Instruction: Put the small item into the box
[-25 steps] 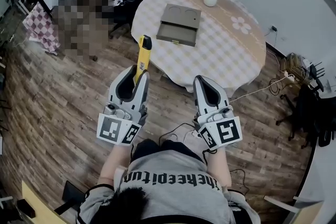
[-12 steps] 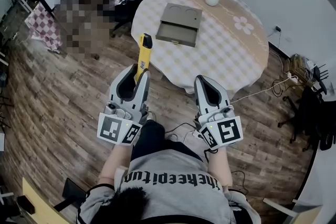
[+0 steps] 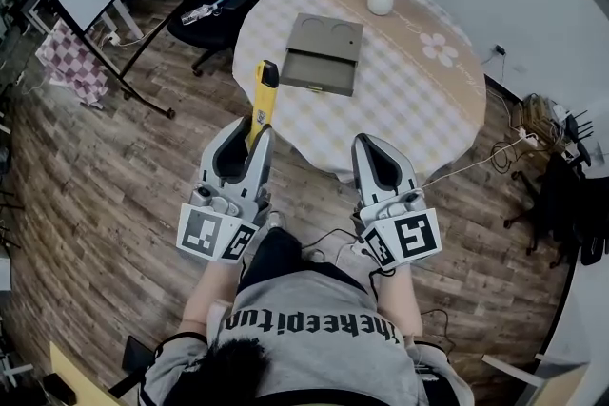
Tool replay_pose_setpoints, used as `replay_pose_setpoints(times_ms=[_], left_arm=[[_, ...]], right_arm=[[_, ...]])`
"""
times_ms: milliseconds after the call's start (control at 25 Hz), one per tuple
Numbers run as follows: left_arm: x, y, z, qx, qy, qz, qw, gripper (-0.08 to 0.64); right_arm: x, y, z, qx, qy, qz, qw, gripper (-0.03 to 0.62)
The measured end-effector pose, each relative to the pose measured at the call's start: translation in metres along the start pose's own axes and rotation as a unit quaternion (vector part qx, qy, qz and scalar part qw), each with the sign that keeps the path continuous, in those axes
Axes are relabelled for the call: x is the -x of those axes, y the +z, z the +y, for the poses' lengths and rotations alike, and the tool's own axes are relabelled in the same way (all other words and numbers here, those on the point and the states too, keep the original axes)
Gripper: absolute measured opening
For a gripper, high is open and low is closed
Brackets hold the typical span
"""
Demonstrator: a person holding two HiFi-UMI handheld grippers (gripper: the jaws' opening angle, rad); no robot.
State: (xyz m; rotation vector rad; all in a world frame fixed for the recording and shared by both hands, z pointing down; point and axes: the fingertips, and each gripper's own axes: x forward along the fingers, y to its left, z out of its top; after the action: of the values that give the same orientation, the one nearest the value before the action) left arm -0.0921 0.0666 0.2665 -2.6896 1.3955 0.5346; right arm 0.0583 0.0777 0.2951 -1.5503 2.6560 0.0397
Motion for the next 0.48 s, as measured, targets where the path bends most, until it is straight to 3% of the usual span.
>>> replay_pose_setpoints(times_ms=[480], left_arm=[[-0.041,-0.011,0.031,0.013,-0.042,0.000,0.9990,0.123]], right_arm=[[-0.041,-0.002,-0.017,0.002,-0.036,-0.004,0.999,0.006]])
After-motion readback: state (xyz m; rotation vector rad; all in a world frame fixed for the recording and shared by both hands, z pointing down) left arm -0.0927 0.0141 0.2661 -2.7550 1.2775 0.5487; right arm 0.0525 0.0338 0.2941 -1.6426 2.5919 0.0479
